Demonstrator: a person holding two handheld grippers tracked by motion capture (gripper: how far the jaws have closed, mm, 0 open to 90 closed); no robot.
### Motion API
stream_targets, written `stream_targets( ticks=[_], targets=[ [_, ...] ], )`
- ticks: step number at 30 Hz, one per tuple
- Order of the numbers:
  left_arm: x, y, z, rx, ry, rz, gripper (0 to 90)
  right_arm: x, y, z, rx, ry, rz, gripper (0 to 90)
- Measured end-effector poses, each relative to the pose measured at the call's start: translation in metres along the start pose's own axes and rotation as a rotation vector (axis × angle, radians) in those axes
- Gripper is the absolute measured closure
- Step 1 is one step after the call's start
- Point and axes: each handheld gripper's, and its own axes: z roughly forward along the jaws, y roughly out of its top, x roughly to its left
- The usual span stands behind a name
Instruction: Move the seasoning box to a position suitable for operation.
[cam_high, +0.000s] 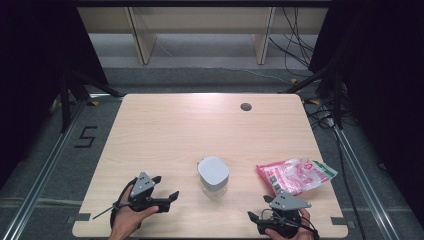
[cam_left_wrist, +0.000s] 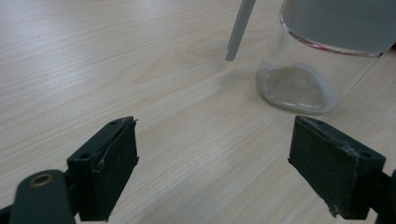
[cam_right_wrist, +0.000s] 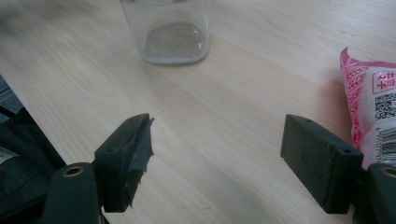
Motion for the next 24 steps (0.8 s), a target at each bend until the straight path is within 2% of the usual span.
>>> stream_targets(
  ticks=[1, 2, 3, 4, 7, 9, 11, 12, 15, 16, 17, 18, 19, 22, 23, 24],
  targets=[
    [0.000, 0.000, 0.001, -0.017, -0.007, -0.008, 14.6, -0.001, 0.000, 0.000, 0.000, 0.007, -0.002, 25.3],
    [0.000, 0.000, 0.001, -0.020, -0.004, -0.005, 14.8, -0.001, 0.000, 0.000, -0.007, -0.007, -0.009, 24.9],
    [0.001, 0.000, 0.000, -0.019, 0.000, 0.015, 14.9, 0.000, 0.001, 0.000, -0.002, -0.004, 0.006, 24.5],
    [0.001, 0.001, 0.000, -0.008, 0.006, 0.026, 14.9, 0.000, 0.001, 0.000, -0.004, -0.006, -0.001, 23.7],
    [0.000, 0.001, 0.000, -0.006, 0.027, 0.020, 15.3, -0.001, 0.001, 0.001, 0.001, -0.019, -0.022, 21.3],
    [0.002, 0.003, 0.002, 0.000, 0.033, 0.028, 16.7, -0.001, 0.001, 0.001, -0.001, -0.013, -0.026, 21.3],
    [0.004, 0.005, 0.005, -0.012, 0.038, 0.038, 18.7, -0.001, 0.001, 0.002, -0.010, -0.019, -0.033, 21.3],
    [0.006, 0.007, 0.006, -0.007, 0.040, 0.051, 20.7, -0.001, 0.001, 0.002, -0.012, -0.018, -0.031, 21.3],
    [0.009, 0.012, 0.010, -0.016, 0.039, 0.054, 25.3, -0.001, 0.001, 0.001, -0.010, -0.007, -0.014, 21.0],
    [0.010, 0.017, 0.015, -0.036, 0.032, 0.062, 25.3, 0.001, 0.001, 0.001, -0.010, -0.010, 0.014, 21.0],
    [0.010, 0.019, 0.015, -0.034, 0.039, 0.069, 28.3, 0.000, 0.001, 0.000, -0.013, -0.013, 0.004, 21.0],
    [0.011, 0.022, 0.018, -0.034, 0.024, 0.092, 29.9, 0.002, 0.001, 0.000, -0.006, -0.009, 0.022, 21.0],
    [0.010, 0.024, 0.020, -0.033, 0.015, 0.099, 32.7, 0.001, 0.001, 0.000, -0.009, -0.009, 0.008, 21.1],
    [0.009, 0.031, 0.027, -0.042, 0.001, 0.118, 37.8, 0.001, 0.001, 0.000, -0.012, -0.010, 0.009, 21.0],
    [0.009, 0.033, 0.029, -0.049, -0.013, 0.108, 38.4, 0.002, 0.001, 0.000, -0.009, -0.006, 0.015, 21.0],
    [0.009, 0.035, 0.030, -0.043, -0.006, 0.133, 39.4, 0.001, 0.001, 0.000, -0.013, -0.007, 0.006, 21.0]
  ],
)
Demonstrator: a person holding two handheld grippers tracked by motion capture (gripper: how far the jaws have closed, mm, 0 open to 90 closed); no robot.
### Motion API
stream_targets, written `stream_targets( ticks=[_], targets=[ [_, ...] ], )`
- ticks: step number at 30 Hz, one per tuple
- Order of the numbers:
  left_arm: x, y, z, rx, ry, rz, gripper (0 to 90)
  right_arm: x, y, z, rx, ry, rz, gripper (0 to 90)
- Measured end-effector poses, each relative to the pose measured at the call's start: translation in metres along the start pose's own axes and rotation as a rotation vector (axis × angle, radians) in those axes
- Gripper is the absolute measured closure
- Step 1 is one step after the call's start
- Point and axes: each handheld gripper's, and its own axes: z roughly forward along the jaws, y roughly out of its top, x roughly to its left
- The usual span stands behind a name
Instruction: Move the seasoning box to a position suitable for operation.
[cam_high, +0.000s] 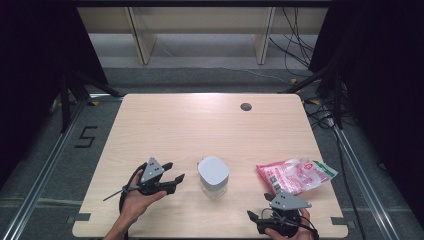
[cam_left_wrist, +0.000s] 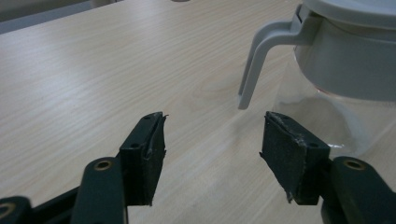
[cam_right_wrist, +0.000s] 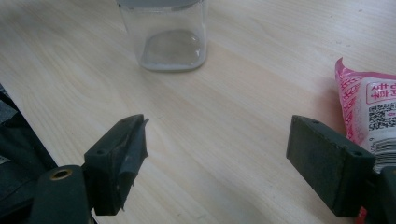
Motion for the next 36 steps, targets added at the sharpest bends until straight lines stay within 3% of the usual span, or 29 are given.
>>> stream_targets(
  ticks=[6, 7, 9, 10, 11, 12, 13, 14, 19, 22, 27, 30, 36],
  targets=[
    [-0.003, 0.007, 0.008, -0.011, -0.026, 0.029, 44.0, -0.002, 0.000, 0.000, -0.014, -0.005, -0.026, 21.1],
    [-0.005, 0.010, 0.011, -0.010, -0.032, 0.041, 45.6, 0.000, 0.000, 0.000, 0.004, 0.002, 0.001, 21.0],
    [-0.006, 0.011, 0.013, -0.010, -0.041, 0.043, 48.0, -0.001, 0.000, 0.000, 0.000, 0.001, -0.017, 21.0],
    [-0.006, 0.013, 0.016, -0.011, -0.051, 0.057, 48.0, 0.001, 0.000, 0.000, 0.002, -0.001, 0.008, 21.1],
    [-0.007, 0.014, 0.018, -0.005, -0.060, 0.068, 49.5, -0.001, 0.000, 0.001, -0.007, 0.011, -0.026, 21.0],
    [-0.007, 0.015, 0.020, -0.002, -0.065, 0.070, 50.2, -0.002, 0.000, 0.000, -0.002, 0.000, -0.028, 21.1],
    [-0.008, 0.015, 0.022, -0.004, -0.070, 0.072, 50.8, 0.001, 0.000, 0.000, 0.008, 0.002, -0.001, 21.1],
    [-0.008, 0.016, 0.024, 0.001, -0.069, 0.090, 52.7, -0.001, 0.000, 0.001, 0.002, 0.004, -0.024, 21.1],
    [-0.012, 0.021, 0.037, -0.002, -0.092, 0.095, 60.8, -0.001, 0.000, 0.002, 0.005, 0.002, -0.027, 21.3],
    [-0.015, 0.024, 0.044, 0.006, -0.086, 0.127, 64.4, -0.001, 0.000, 0.002, 0.002, 0.003, -0.030, 21.6],
    [-0.018, 0.028, 0.053, 0.011, -0.107, 0.143, 72.8, -0.001, 0.000, 0.001, -0.002, -0.005, -0.037, 21.9],
    [-0.018, 0.028, 0.056, 0.005, -0.119, 0.130, 80.0, -0.001, 0.000, 0.002, 0.006, 0.001, -0.033, 21.9],
    [-0.019, 0.026, 0.053, 0.002, -0.111, 0.119, 81.6, -0.001, 0.000, 0.002, 0.009, 0.017, -0.036, 22.5]
  ],
)
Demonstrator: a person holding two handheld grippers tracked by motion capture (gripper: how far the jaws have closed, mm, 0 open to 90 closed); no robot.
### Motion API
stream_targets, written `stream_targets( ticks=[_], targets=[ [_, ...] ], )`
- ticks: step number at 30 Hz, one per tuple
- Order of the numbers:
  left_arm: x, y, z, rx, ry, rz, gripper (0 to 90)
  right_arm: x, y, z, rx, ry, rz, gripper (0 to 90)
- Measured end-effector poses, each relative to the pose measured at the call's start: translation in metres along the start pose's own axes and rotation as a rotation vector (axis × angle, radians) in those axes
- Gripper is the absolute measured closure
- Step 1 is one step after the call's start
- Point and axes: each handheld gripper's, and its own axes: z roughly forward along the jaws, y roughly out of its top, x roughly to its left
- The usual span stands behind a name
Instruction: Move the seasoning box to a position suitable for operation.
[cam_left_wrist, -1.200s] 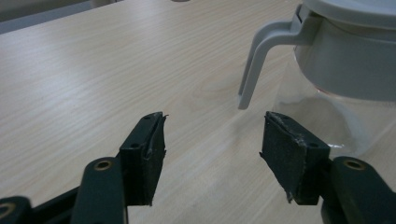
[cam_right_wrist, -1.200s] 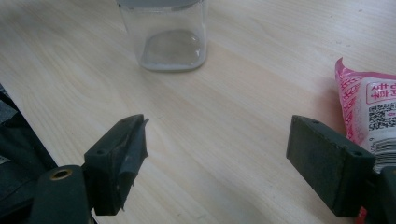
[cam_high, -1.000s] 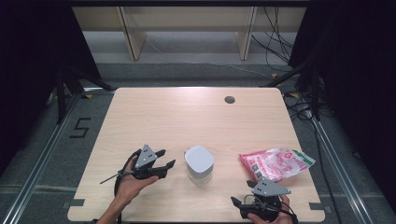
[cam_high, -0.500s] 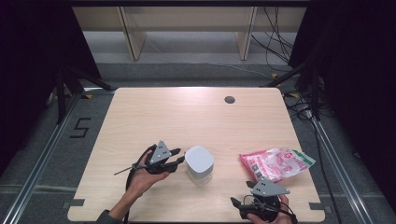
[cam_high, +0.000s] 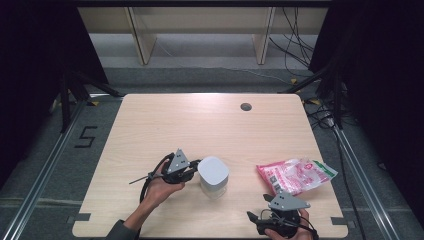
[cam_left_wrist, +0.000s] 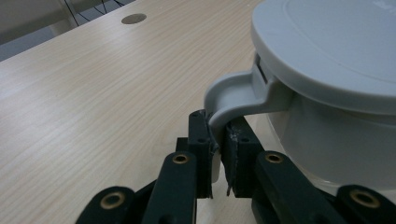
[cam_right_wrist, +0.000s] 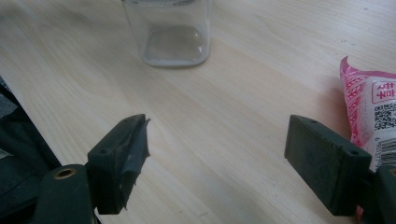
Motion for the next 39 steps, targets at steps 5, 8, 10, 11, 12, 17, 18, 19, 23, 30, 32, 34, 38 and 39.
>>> stream_targets(
  ticks=[5, 8, 10, 11, 12, 17, 18, 19, 23, 30, 32, 34, 38, 39],
  targets=[
    [-0.001, -0.004, -0.008, 0.002, 0.014, -0.004, 81.9, 0.000, 0.000, 0.000, 0.000, 0.000, -0.002, 22.6],
    [-0.003, -0.007, -0.017, 0.013, 0.022, -0.004, 81.9, 0.000, 0.000, 0.000, -0.006, -0.007, 0.001, 22.5],
    [-0.006, -0.011, -0.023, 0.009, 0.028, -0.004, 82.2, -0.001, 0.000, 0.000, 0.006, 0.008, -0.006, 22.5],
    [-0.007, -0.012, -0.025, 0.006, 0.019, -0.013, 82.2, 0.000, 0.000, 0.000, 0.005, 0.003, -0.002, 22.6],
    [-0.007, -0.013, -0.027, 0.002, 0.025, -0.003, 82.3, 0.001, 0.000, -0.001, -0.008, -0.011, 0.000, 22.8],
    [-0.010, -0.016, -0.032, 0.003, 0.027, 0.001, 82.3, 0.000, 0.000, -0.001, -0.011, -0.021, -0.018, 23.0],
    [-0.012, -0.017, -0.033, -0.002, 0.027, -0.027, 82.3, 0.001, 0.000, -0.001, -0.005, -0.011, -0.009, 23.0],
    [-0.012, -0.019, -0.035, -0.004, 0.026, -0.014, 82.6, 0.000, 0.001, -0.001, -0.016, -0.016, -0.016, 23.0],
    [-0.019, -0.022, -0.040, -0.012, 0.025, -0.033, 82.7, 0.001, 0.000, -0.002, -0.010, -0.012, -0.010, 23.0],
    [-0.025, -0.026, -0.046, -0.014, 0.021, -0.028, 83.1, 0.001, 0.001, -0.002, -0.012, -0.007, -0.017, 23.2],
    [-0.026, -0.027, -0.047, -0.016, 0.010, -0.040, 83.1, 0.001, 0.001, 0.000, -0.010, -0.007, -0.023, 23.2],
    [-0.026, -0.028, -0.048, -0.020, 0.005, -0.042, 83.2, 0.000, 0.001, 0.000, -0.013, 0.007, -0.029, 23.1],
    [-0.025, -0.030, -0.051, -0.022, -0.036, -0.046, 82.6, 0.000, 0.001, -0.001, -0.012, -0.007, -0.019, 23.1],
    [-0.024, -0.031, -0.052, -0.025, -0.042, -0.059, 80.4, 0.001, 0.000, -0.001, -0.014, -0.012, -0.019, 23.1]
  ],
)
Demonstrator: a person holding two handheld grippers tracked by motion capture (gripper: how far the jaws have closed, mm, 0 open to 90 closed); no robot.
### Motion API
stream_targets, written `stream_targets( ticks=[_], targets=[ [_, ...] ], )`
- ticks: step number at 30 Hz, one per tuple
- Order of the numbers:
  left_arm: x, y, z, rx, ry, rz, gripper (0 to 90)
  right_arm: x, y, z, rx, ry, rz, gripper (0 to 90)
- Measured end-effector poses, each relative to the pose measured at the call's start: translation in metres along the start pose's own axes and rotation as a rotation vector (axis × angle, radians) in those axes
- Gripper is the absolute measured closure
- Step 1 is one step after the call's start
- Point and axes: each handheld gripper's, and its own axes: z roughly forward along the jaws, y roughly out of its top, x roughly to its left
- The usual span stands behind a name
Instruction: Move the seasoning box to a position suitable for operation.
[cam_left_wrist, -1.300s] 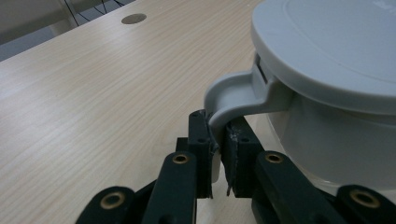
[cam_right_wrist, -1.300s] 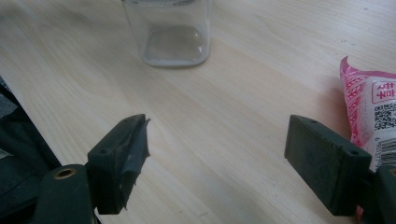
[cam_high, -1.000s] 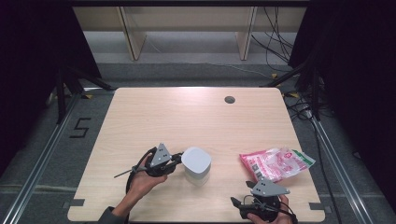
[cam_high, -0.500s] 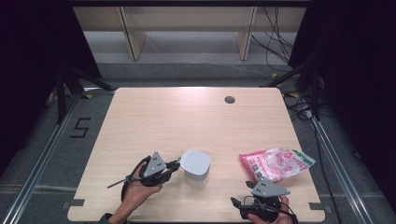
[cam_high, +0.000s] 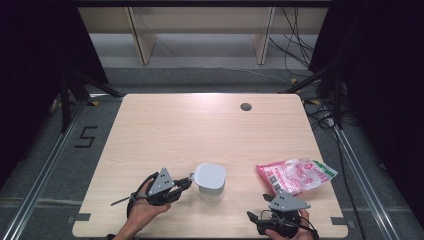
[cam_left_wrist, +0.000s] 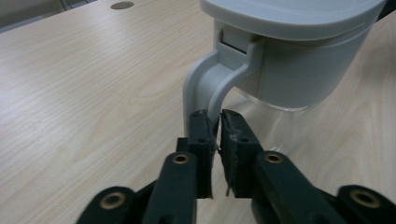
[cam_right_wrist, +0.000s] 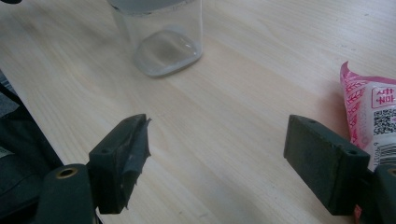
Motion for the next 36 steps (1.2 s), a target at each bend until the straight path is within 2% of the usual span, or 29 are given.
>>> stream_targets(
  ticks=[1, 4, 5, 8, 9, 11, 12, 13, 14, 15, 16, 17, 19, 22, 23, 24, 25, 26, 28, 30, 31, 36],
  targets=[
    [0.002, 0.000, 0.000, -0.005, 0.006, 0.011, 76.2, -0.001, 0.000, 0.000, 0.010, 0.030, 0.000, 23.1],
    [0.009, -0.001, 0.001, -0.016, -0.008, 0.010, 72.4, 0.000, 0.000, 0.000, -0.001, 0.003, 0.000, 23.2],
    [0.011, -0.001, 0.001, -0.014, -0.019, 0.014, 71.2, 0.000, 0.000, 0.001, 0.007, 0.022, -0.002, 23.1],
    [0.013, 0.000, 0.004, -0.022, -0.020, 0.037, 69.2, 0.001, 0.000, 0.000, 0.001, 0.007, 0.000, 23.2],
    [0.014, 0.000, 0.005, -0.023, -0.029, 0.039, 68.1, 0.000, 0.001, 0.001, 0.010, 0.029, -0.004, 23.2],
    [0.015, 0.002, 0.007, -0.023, -0.019, 0.047, 63.6, 0.001, 0.000, 0.001, 0.007, 0.008, -0.003, 23.2],
    [0.016, 0.002, 0.008, -0.020, -0.028, 0.056, 63.4, 0.001, 0.000, 0.001, 0.010, 0.006, 0.004, 23.2],
    [0.016, 0.003, 0.009, -0.027, -0.032, 0.063, 63.3, 0.000, 0.000, 0.002, 0.014, 0.024, -0.007, 23.2],
    [0.017, 0.005, 0.011, -0.028, -0.037, 0.075, 62.8, 0.001, 0.000, 0.001, 0.010, 0.017, -0.005, 23.2],
    [0.017, 0.006, 0.013, -0.030, -0.057, 0.079, 62.5, 0.001, 0.001, 0.002, 0.010, 0.024, -0.001, 23.2],
    [0.017, 0.008, 0.014, -0.028, -0.056, 0.094, 62.6, 0.001, 0.000, 0.002, 0.006, 0.008, -0.016, 23.2],
    [0.017, 0.009, 0.016, -0.034, -0.065, 0.087, 63.0, 0.001, 0.000, 0.002, 0.011, 0.026, -0.014, 23.2],
    [0.018, 0.010, 0.019, -0.022, -0.070, 0.108, 65.1, 0.001, 0.000, 0.002, 0.010, 0.022, -0.013, 23.3],
    [0.018, 0.010, 0.020, -0.023, -0.074, 0.103, 68.1, 0.001, 0.000, 0.002, 0.013, 0.023, -0.015, 23.3],
    [0.018, 0.009, 0.019, -0.025, -0.079, 0.089, 68.1, 0.001, 0.000, 0.002, 0.014, 0.023, -0.014, 23.3],
    [0.017, 0.009, 0.016, -0.018, -0.092, 0.091, 68.3, 0.001, 0.000, 0.002, 0.008, 0.016, -0.017, 23.4],
    [0.017, 0.008, 0.015, -0.014, -0.100, 0.095, 68.4, 0.001, 0.000, 0.002, 0.011, 0.028, -0.015, 23.4],
    [0.015, 0.008, 0.014, -0.021, -0.110, 0.084, 68.4, 0.001, 0.001, 0.002, 0.012, 0.023, -0.014, 23.4],
    [0.014, 0.007, 0.010, -0.007, -0.120, 0.098, 68.3, 0.001, 0.000, 0.002, 0.012, 0.015, -0.017, 23.4],
    [0.014, 0.006, 0.006, 0.002, -0.128, 0.107, 68.3, 0.001, 0.000, 0.002, 0.011, 0.030, -0.005, 23.4],
    [0.013, 0.005, 0.005, -0.003, -0.141, 0.095, 68.1, 0.001, 0.001, 0.002, 0.009, 0.030, -0.014, 23.4],
    [0.013, 0.003, 0.001, -0.005, -0.176, 0.092, 67.9, 0.001, 0.000, 0.002, 0.014, 0.023, -0.017, 23.4]
  ],
)
